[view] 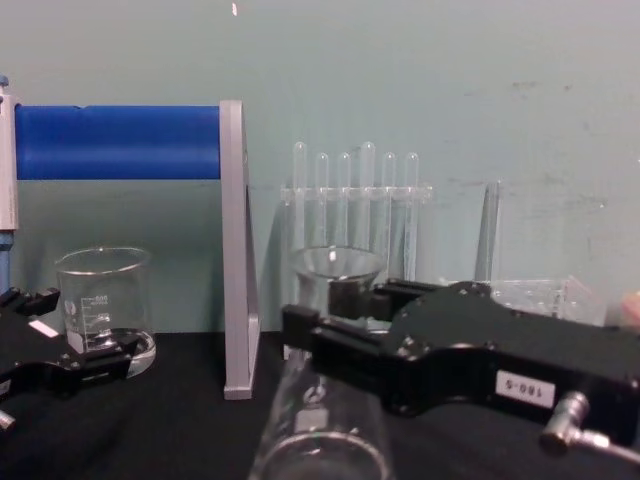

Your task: Grasp the erlenmeyer flask with one hand, shake it three times, then place it back.

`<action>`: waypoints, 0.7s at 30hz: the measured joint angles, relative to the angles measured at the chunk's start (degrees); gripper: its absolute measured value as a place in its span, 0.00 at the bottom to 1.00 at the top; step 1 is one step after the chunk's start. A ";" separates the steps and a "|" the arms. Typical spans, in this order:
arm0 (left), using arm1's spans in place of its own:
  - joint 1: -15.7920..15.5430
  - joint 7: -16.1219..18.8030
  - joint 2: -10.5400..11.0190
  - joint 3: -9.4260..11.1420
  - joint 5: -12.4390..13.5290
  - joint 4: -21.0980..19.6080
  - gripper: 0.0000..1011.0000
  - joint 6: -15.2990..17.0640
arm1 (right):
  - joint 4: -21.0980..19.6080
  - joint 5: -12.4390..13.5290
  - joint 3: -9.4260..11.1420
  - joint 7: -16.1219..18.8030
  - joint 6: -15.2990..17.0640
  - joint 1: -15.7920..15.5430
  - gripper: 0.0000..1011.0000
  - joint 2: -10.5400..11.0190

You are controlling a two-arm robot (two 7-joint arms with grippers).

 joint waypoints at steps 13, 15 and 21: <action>0.00 0.00 0.00 0.00 0.00 0.00 0.99 0.00 | -1.63 0.80 -2.12 1.17 -0.14 -0.28 0.44 1.40; 0.00 0.00 0.00 0.00 0.00 0.00 0.99 0.00 | -1.29 0.80 -1.78 0.51 -0.26 -0.17 0.44 1.28; 0.00 0.00 0.00 0.00 0.00 0.00 0.99 0.00 | 1.01 0.40 1.16 -3.97 -0.47 0.54 0.44 -0.26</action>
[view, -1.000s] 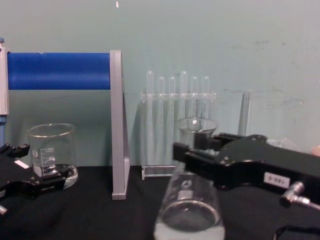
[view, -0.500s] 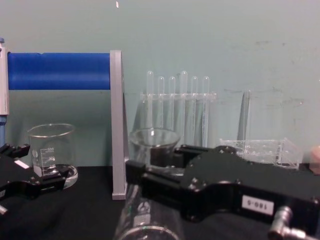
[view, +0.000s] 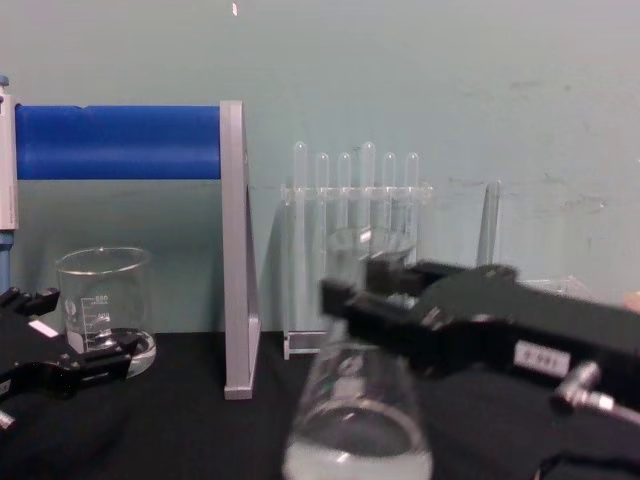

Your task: Grasp the erlenmeyer flask with one hand, shake it three times, then place it back.

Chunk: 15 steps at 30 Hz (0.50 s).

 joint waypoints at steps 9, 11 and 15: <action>0.00 0.00 0.00 0.00 0.00 0.00 0.99 0.00 | 3.82 -0.98 5.12 -5.92 0.92 1.35 0.44 -2.52; 0.00 0.00 0.00 0.00 0.00 0.00 0.99 0.00 | 4.80 -1.28 6.53 -7.19 1.18 1.62 0.44 -3.13; 0.00 0.00 0.00 0.00 0.00 0.00 0.99 0.00 | 6.36 -1.63 9.30 -9.48 1.67 2.13 0.44 -4.13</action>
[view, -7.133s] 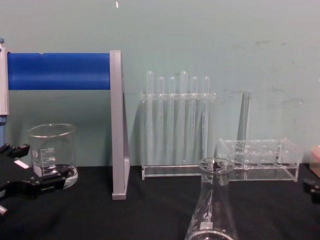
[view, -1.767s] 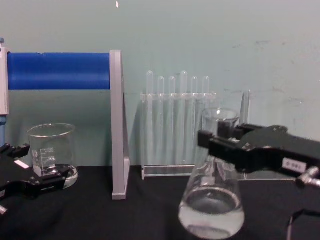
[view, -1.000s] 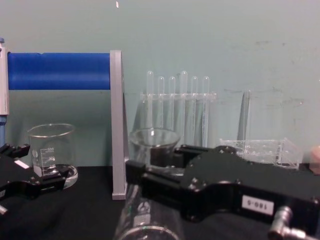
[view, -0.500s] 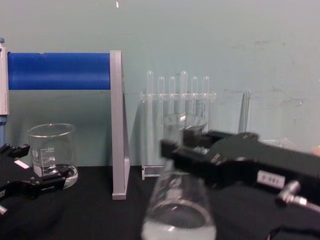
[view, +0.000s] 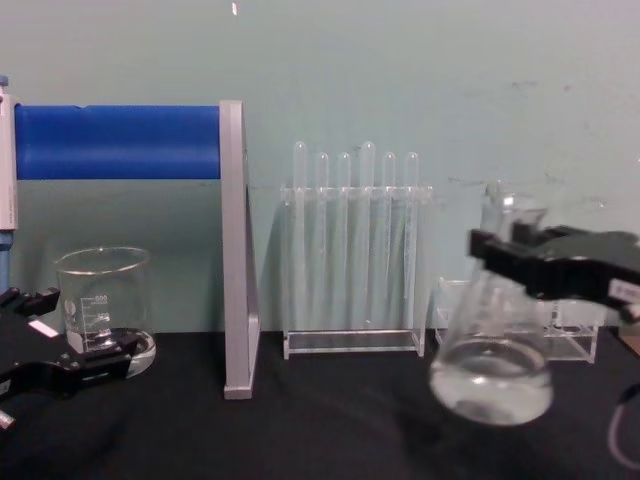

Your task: Grasp the erlenmeyer flask with one hand, shake it three times, then place it back.

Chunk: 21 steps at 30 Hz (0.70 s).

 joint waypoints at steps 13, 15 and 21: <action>0.00 0.00 0.00 0.00 0.00 0.00 0.99 0.00 | 1.91 -0.94 4.95 -2.48 0.73 0.44 0.44 -1.51; 0.00 0.00 0.00 0.00 0.00 0.00 0.99 0.00 | 1.92 -1.33 4.99 -2.32 0.79 0.43 0.44 -1.75; 0.00 0.00 0.00 0.00 0.00 0.00 0.99 0.00 | 1.23 -2.58 3.80 -0.66 1.22 -0.09 0.44 -2.27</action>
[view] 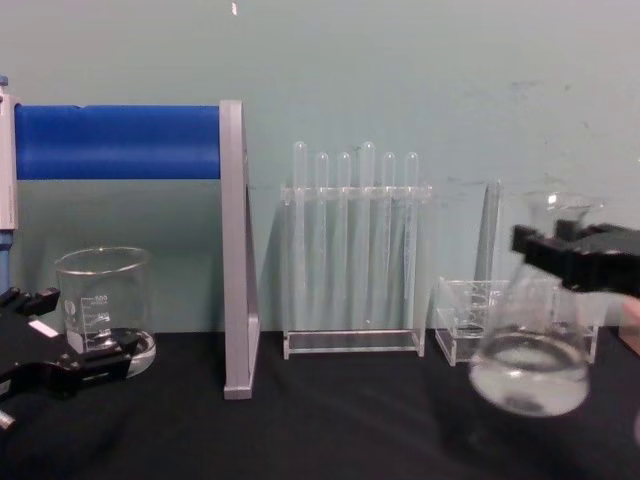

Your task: Grasp the erlenmeyer flask with one hand, shake it three times, then place it back.

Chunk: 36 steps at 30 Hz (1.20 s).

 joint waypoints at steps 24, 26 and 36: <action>0.00 0.00 0.00 0.00 0.00 0.00 0.99 0.00 | -5.28 -1.90 -10.34 8.33 0.43 -2.15 0.44 0.72; 0.00 0.00 0.00 0.00 0.00 0.00 0.99 0.00 | -5.35 -1.81 -10.58 8.47 0.38 -2.16 0.44 0.82; 0.00 0.00 0.00 0.00 0.00 0.00 0.99 0.00 | -4.26 -1.24 -9.26 6.58 0.37 -1.63 0.44 0.75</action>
